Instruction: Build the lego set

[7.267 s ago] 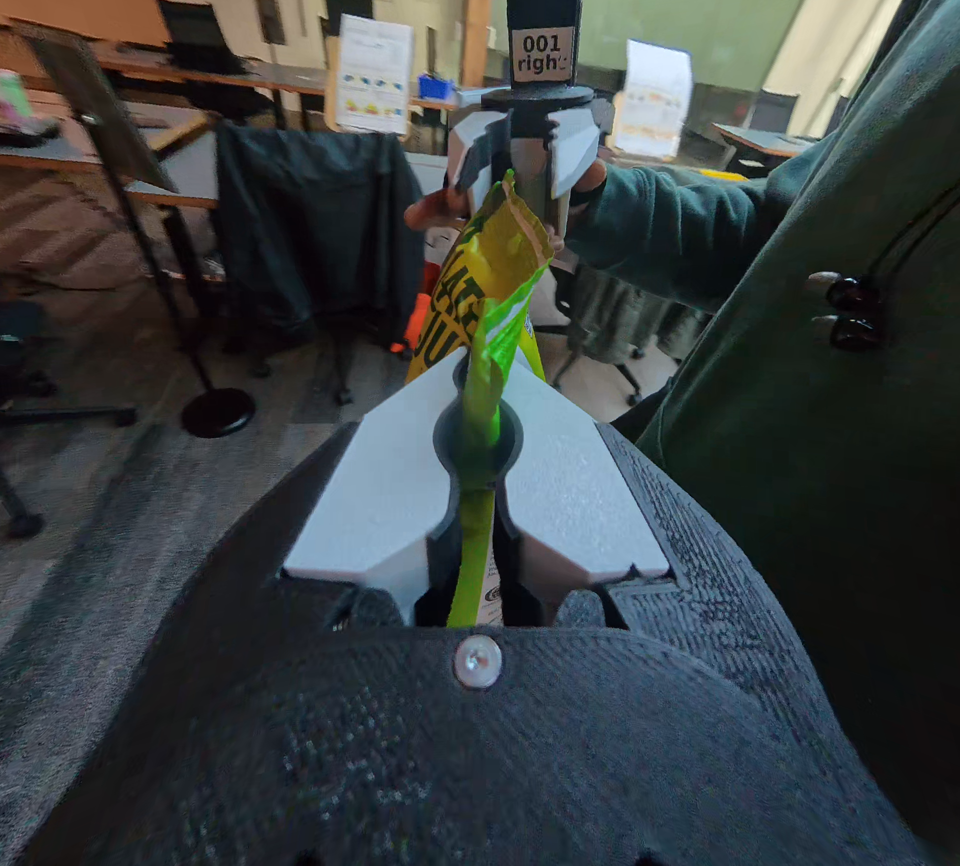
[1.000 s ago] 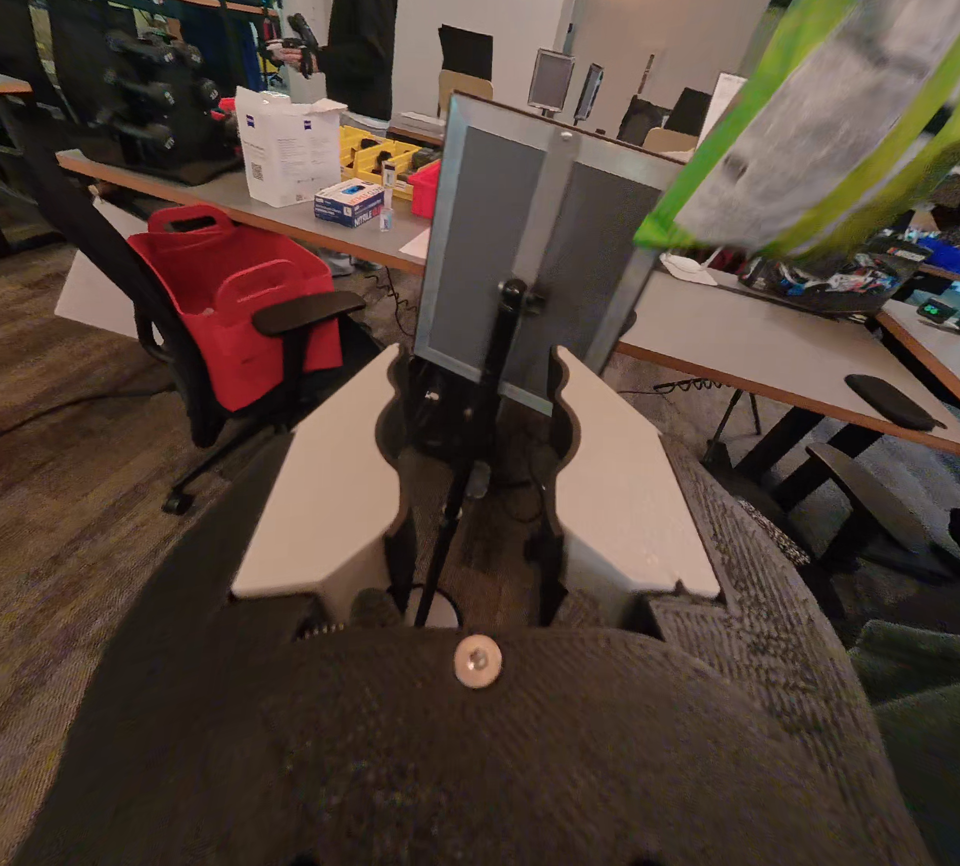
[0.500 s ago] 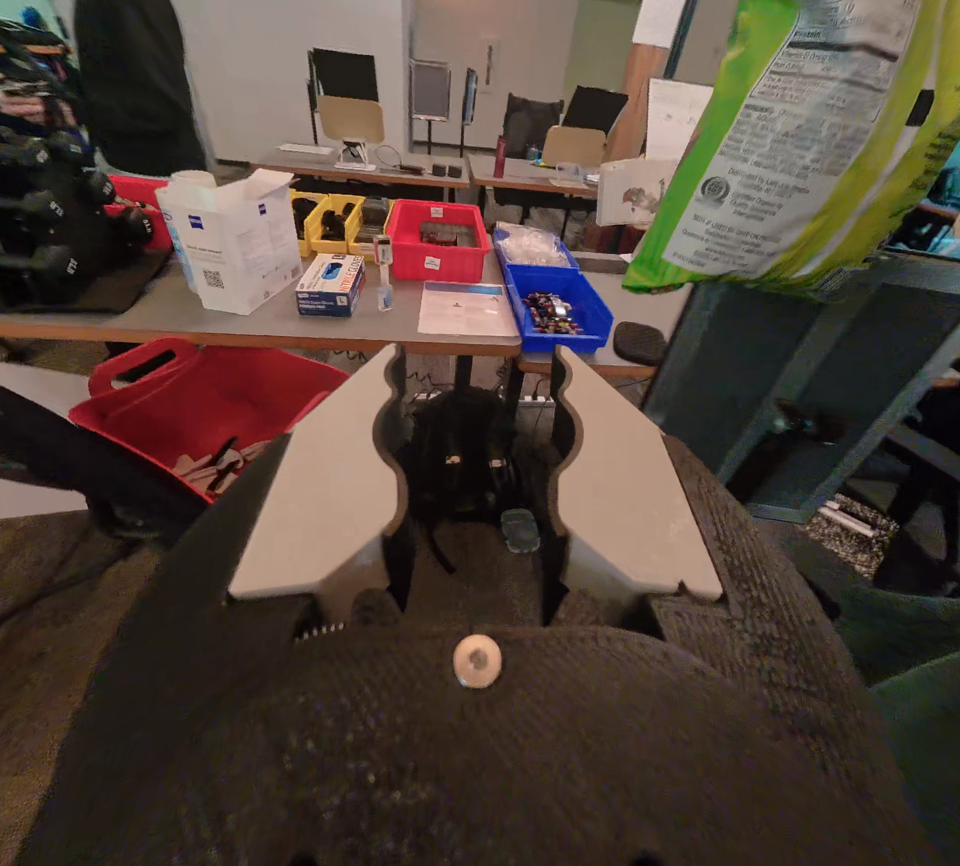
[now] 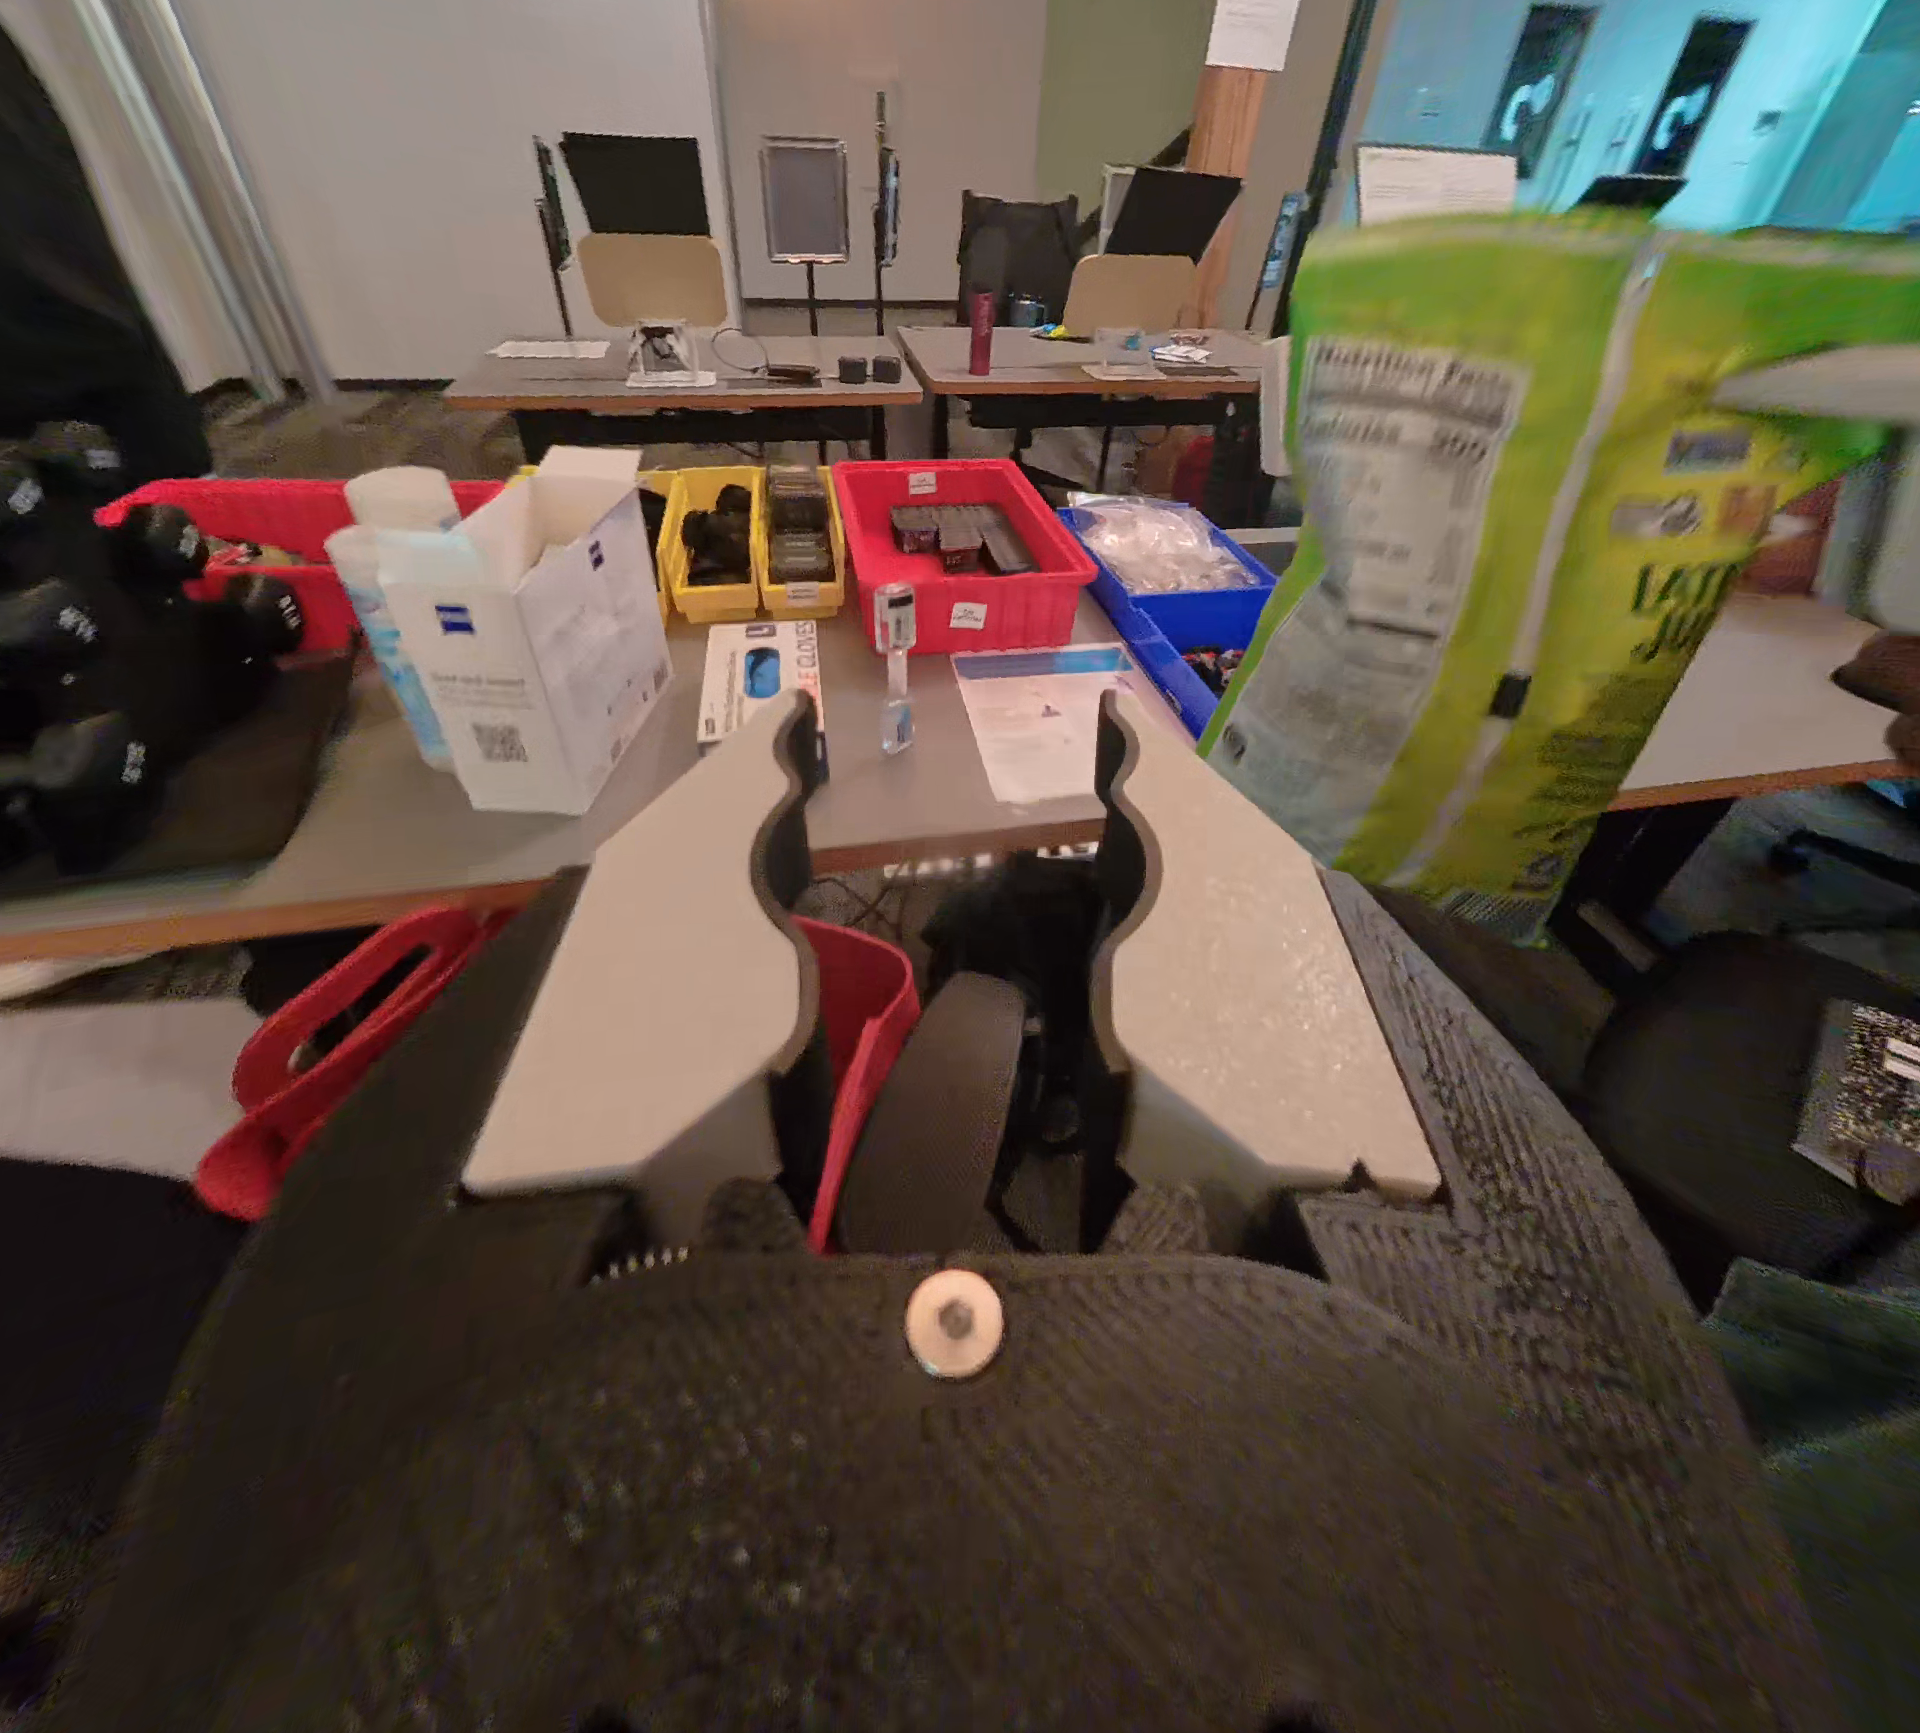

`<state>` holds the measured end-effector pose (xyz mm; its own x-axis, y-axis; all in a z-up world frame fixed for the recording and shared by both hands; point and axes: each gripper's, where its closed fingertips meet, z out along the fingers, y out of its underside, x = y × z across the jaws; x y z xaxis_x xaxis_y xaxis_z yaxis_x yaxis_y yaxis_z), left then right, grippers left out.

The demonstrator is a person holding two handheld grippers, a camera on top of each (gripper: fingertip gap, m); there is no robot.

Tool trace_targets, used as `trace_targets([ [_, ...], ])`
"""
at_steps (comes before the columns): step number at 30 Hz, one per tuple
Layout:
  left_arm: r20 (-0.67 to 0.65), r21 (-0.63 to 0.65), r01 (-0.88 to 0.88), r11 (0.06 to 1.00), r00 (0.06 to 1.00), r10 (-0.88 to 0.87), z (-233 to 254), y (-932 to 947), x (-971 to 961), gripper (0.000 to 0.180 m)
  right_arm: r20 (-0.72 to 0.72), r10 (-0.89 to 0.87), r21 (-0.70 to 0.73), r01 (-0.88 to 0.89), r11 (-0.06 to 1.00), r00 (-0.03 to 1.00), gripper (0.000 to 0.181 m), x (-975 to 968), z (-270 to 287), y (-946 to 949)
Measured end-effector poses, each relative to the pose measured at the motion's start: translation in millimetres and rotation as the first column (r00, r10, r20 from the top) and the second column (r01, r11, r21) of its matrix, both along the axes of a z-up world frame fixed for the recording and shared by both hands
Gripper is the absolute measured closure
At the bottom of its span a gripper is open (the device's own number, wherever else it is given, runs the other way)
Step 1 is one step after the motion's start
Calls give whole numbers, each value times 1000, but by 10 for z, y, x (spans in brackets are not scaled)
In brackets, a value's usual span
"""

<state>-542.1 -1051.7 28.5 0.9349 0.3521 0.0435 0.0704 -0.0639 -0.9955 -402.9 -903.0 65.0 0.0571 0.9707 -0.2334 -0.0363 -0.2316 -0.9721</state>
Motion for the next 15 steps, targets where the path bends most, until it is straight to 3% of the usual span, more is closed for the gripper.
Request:
trace_targets([
  [6, 11, -31, 208, 978, 978, -207, -90, 894, -477, 128, 110, -330, 2, 332, 943, 938, 181, -199, -536, 739],
  [11, 72, -33, 476, 879, 878, -473, -403, 1814, -495, 127, 222, -614, 58, 618, 784, 758, 181, 110, -962, 1287],
  [15, 107, -22, 639, 769, 766, -634, -589, 2397, -374, 128, 277, -739, 88, 750, 656, 614, 181, 436, -1098, 1421],
])
